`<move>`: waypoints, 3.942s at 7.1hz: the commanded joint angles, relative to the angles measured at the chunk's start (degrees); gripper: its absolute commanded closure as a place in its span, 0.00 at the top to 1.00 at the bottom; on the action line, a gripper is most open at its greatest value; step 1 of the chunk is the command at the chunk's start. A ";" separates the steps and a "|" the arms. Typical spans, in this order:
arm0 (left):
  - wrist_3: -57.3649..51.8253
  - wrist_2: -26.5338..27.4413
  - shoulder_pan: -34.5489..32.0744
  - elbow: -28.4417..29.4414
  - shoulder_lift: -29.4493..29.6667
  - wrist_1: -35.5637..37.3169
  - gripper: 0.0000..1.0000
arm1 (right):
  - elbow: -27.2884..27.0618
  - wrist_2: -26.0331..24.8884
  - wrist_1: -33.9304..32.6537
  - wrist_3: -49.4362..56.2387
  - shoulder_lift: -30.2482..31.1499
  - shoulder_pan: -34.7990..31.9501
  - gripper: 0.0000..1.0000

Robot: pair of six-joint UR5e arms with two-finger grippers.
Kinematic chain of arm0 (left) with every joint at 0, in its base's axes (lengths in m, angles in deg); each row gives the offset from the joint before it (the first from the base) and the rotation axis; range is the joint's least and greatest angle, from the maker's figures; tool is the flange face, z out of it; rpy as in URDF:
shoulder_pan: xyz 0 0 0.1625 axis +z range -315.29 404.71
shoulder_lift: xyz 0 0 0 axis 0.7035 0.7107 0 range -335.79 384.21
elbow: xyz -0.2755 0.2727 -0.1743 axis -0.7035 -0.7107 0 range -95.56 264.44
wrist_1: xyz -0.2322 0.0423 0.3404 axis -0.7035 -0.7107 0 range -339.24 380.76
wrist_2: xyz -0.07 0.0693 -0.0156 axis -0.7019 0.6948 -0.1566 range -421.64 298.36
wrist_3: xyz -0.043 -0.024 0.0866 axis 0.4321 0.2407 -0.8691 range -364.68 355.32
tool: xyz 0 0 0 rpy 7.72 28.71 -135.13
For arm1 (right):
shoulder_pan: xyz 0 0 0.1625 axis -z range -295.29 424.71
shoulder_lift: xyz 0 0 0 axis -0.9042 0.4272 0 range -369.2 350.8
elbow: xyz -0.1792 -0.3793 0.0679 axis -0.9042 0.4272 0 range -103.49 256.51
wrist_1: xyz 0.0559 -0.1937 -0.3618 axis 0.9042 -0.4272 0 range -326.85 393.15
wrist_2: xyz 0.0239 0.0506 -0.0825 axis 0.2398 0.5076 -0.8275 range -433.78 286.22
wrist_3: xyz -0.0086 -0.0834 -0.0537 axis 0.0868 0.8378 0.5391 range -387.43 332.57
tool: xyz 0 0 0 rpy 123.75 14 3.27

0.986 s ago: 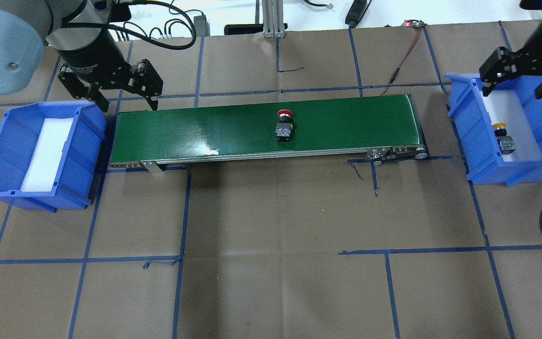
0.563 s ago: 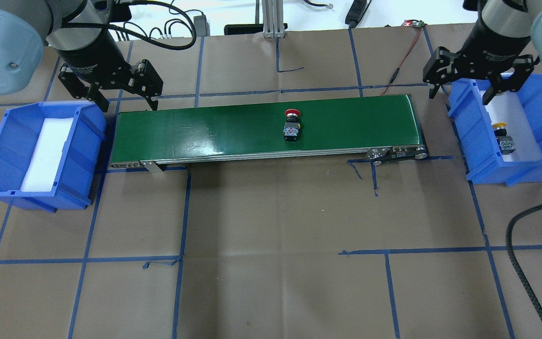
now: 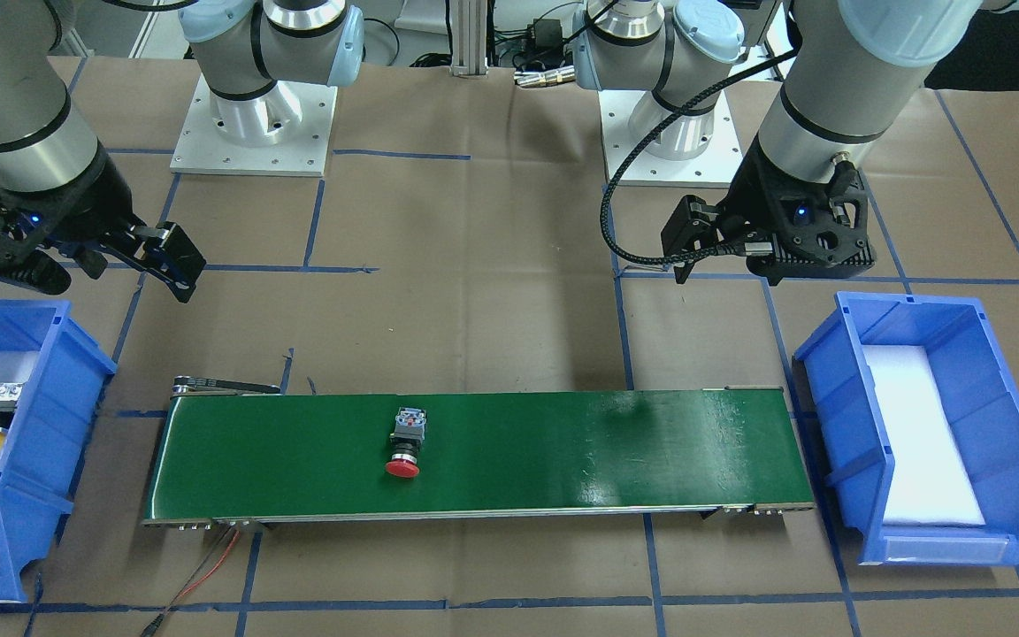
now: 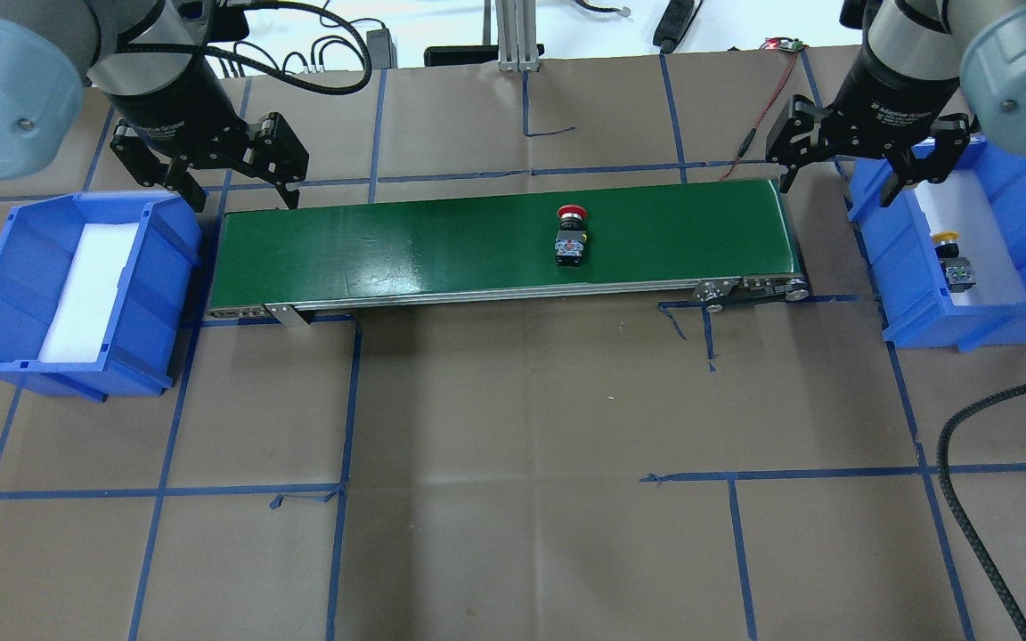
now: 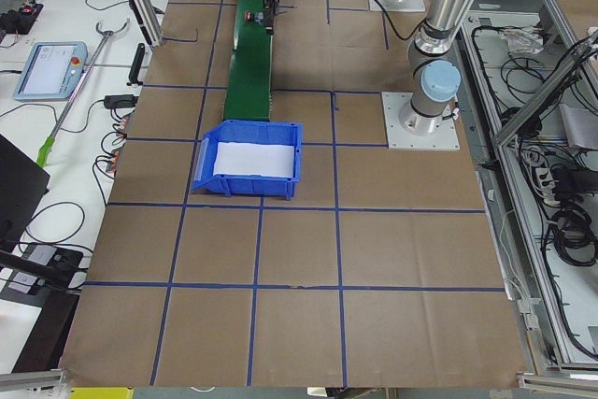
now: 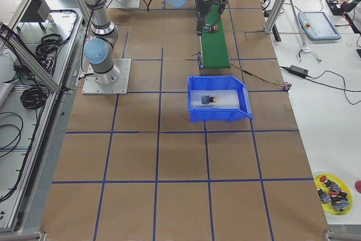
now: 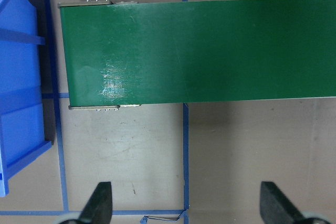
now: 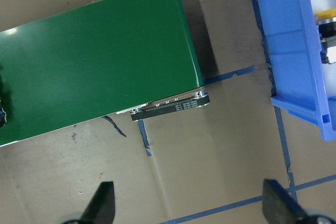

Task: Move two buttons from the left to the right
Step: 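Move the right gripper back over the red button on the belt, then lower the right gripper onto the red button, then close the right gripper on the red button and lift it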

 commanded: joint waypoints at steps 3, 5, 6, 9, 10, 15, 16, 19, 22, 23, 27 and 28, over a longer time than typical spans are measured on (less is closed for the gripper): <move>0.01 0.06 0.00 0.00 0.00 0.00 1.00 | -4.69 0.77 -3.05 -0.49 -1.35 -0.82 1.00; 0.01 -0.03 0.00 0.00 0.00 0.00 1.00 | -5.23 0.43 -8.77 -0.41 -4.06 -5.55 1.00; -0.08 -0.03 0.00 0.00 0.00 0.00 1.00 | -5.23 0.77 -11.13 0.37 -6.17 -6.53 1.00; 0.01 -0.03 0.00 0.00 0.00 0.00 1.00 | -5.23 0.95 -17.66 3.19 -11.71 -6.72 1.00; 0.01 -0.03 0.00 0.00 0.00 0.00 1.00 | -5.06 0.86 -18.10 3.11 -12.77 -6.72 1.00; -0.08 0.06 0.00 0.00 0.00 0.00 1.00 | -4.62 1.04 -19.77 2.49 -14.89 -6.89 0.99; -0.08 -0.03 0.00 0.00 0.00 0.00 1.00 | -4.45 2.08 -20.12 2.40 -14.98 -7.50 1.00; -0.08 -0.03 0.00 0.00 0.00 0.00 1.00 | -4.44 4.82 -25.55 2.32 -17.95 -8.65 0.99; -0.08 -0.03 0.00 0.00 0.00 0.00 1.00 | -4.53 4.73 -26.89 2.40 -20.68 -8.65 0.99; -0.08 -0.03 0.00 0.00 0.00 0.00 1.00 | -4.44 4.56 -26.80 2.58 -21.73 -8.65 0.87; -0.08 -0.03 0.00 0.00 0.00 0.00 1.00 | -3.31 3.33 -24.26 3.28 -20.52 -8.48 0.04; -0.08 -0.03 0.00 0.00 0.00 0.00 1.00 | -2.43 1.06 -24.17 3.54 -19.56 -8.30 0.04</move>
